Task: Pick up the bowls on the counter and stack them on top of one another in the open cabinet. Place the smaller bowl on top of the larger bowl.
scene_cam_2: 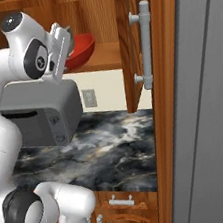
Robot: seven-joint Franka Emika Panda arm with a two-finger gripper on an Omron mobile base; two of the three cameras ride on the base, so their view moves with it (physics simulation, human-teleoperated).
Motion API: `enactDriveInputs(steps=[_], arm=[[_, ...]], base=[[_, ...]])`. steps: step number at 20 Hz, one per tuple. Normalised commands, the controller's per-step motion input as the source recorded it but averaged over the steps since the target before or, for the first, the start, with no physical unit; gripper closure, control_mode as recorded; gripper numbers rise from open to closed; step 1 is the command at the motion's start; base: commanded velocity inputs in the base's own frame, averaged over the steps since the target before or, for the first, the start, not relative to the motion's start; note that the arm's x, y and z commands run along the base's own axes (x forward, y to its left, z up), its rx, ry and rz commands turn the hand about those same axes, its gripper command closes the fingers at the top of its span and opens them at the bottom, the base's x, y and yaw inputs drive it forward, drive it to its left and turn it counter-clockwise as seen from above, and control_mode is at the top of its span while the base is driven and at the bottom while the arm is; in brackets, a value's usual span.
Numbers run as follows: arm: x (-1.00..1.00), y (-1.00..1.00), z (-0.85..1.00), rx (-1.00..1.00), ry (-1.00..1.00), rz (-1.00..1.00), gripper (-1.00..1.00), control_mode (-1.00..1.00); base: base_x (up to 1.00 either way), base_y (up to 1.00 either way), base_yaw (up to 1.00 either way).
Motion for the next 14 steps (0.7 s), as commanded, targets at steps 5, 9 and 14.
enactDriveInputs(steps=[5, 9, 14], arm=[[0.78, -0.04, -0.02, 0.0, 0.0, 0.0, 1.0, -1.0], [0.69, -0.07, -0.04, 0.0, 0.0, 0.0, 1.0, -1.0], [0.7, -0.15, -0.23, 0.02, 0.0, 0.0, 1.0, -1.0]], base=[[0.0, 0.0, 0.0], [0.0, 0.0, 0.0], [0.0, 0.0, 0.0]])
